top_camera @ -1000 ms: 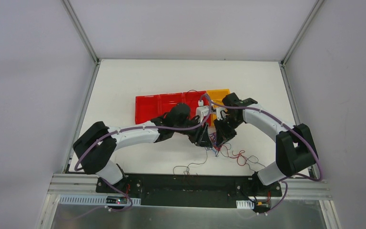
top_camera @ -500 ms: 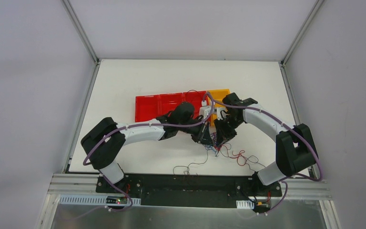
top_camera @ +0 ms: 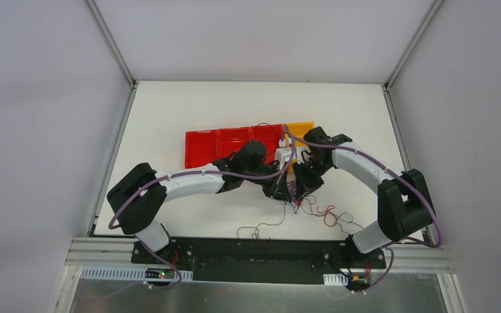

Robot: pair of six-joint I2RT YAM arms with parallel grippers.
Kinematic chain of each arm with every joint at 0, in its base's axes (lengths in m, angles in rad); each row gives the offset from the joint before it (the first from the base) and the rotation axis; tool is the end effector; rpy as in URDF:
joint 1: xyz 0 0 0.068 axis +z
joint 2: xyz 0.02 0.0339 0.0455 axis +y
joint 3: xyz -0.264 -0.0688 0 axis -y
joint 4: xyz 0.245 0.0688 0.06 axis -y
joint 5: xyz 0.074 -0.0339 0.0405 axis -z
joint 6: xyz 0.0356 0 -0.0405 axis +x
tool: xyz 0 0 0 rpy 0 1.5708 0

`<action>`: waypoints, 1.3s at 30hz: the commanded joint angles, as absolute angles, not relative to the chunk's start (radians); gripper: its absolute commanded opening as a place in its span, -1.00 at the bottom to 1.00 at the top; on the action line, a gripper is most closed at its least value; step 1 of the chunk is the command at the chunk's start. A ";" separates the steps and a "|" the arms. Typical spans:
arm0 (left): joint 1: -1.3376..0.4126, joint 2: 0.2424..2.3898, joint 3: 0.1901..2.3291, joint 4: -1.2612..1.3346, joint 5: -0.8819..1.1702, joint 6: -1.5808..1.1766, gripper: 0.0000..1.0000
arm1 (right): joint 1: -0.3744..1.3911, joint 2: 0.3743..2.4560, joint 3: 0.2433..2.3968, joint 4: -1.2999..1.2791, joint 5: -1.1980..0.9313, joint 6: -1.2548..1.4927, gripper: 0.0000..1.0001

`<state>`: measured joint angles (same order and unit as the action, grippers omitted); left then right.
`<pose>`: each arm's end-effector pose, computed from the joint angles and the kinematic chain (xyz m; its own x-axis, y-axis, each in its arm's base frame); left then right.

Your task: Untangle the cables

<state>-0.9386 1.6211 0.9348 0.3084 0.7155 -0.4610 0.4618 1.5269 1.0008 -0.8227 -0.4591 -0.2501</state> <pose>0.1907 -0.2998 0.2311 -0.6264 0.2870 -0.7247 0.7710 0.0913 -0.6302 0.2380 0.1361 0.2028 -0.7256 -0.6090 -0.3203 -0.6878 0.6279 0.3643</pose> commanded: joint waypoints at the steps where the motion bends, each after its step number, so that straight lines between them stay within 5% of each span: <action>1: -0.979 1.525 0.998 0.318 0.793 -0.309 -1.00 | 0.465 1.548 1.045 -0.752 -0.370 -0.217 -0.83; 5: -0.979 1.520 1.006 0.331 0.811 -0.310 -1.00 | 0.465 1.593 1.078 -0.730 -0.396 -0.186 -0.60; 24: -0.973 1.301 1.179 0.202 0.807 -0.340 -1.00 | 0.457 1.646 0.984 -0.647 -0.342 -0.186 -0.30; 26: -0.969 1.276 1.190 0.162 0.807 -0.324 -1.00 | 0.449 1.646 0.980 -0.649 -0.352 -0.192 -0.44; 29: -0.958 1.254 1.185 0.051 0.783 -0.267 -1.00 | 0.430 1.623 0.977 -0.654 -0.405 -0.205 -1.00; 30: -0.951 1.248 1.166 0.015 0.764 -0.234 -0.91 | 0.426 1.608 0.976 -0.659 -0.424 -0.211 -1.00; 32: -0.939 1.239 1.109 -0.044 0.735 -0.156 0.00 | 0.423 1.577 0.975 -0.673 -0.472 -0.222 -1.00; 34: -0.938 1.237 1.039 -0.068 0.695 -0.073 0.50 | 0.422 1.540 0.976 -0.693 -0.516 -0.227 -1.00; 39: -0.938 1.313 0.973 -0.065 0.689 0.067 0.58 | 0.426 1.485 0.982 -0.720 -0.561 -0.229 -1.00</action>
